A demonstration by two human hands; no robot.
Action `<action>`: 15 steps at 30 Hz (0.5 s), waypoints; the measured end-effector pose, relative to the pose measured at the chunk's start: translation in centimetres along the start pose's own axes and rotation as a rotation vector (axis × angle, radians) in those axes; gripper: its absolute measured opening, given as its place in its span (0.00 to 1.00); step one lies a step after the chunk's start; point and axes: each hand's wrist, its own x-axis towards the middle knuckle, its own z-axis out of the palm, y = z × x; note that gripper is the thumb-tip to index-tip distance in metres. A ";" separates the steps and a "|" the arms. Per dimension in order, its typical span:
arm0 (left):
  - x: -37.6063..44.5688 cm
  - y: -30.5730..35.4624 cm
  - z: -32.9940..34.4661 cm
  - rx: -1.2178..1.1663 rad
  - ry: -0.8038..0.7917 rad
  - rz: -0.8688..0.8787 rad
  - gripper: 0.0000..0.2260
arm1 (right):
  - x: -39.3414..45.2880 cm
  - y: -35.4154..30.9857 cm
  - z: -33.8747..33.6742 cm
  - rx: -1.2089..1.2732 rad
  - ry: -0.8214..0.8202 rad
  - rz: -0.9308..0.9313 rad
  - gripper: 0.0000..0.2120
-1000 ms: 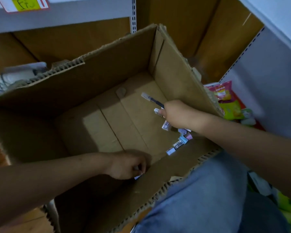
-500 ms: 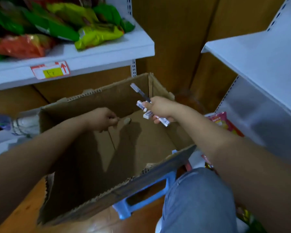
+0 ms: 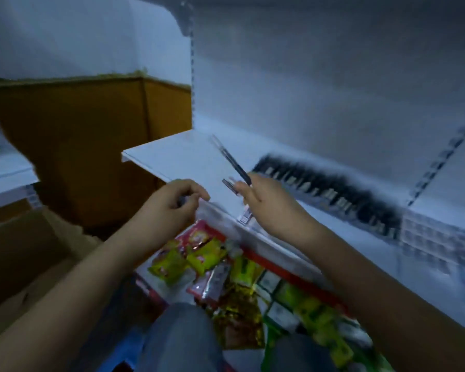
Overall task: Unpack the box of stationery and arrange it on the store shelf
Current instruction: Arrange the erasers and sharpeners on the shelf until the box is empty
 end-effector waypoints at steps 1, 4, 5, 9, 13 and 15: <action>1.2 1.3 2.8 -0.004 0.003 0.084 0.08 | -1.7 2.1 -1.7 -0.054 0.014 0.055 0.17; 4.0 4.5 10.4 0.008 -0.054 0.253 0.07 | -5.5 7.6 -5.1 -0.235 0.000 0.249 0.17; 4.7 5.3 12.5 0.018 -0.090 0.289 0.06 | -6.5 9.0 -5.9 -0.278 -0.004 0.296 0.17; 6.7 5.8 19.1 0.158 -0.197 0.325 0.04 | -9.9 13.6 -6.5 -0.374 -0.010 0.354 0.19; 7.4 4.5 21.6 0.529 -0.171 0.298 0.10 | -11.9 16.6 -5.0 -0.597 0.136 0.224 0.27; 7.5 4.4 21.5 0.533 -0.136 0.260 0.15 | -11.6 16.8 -4.9 -0.604 0.292 0.185 0.26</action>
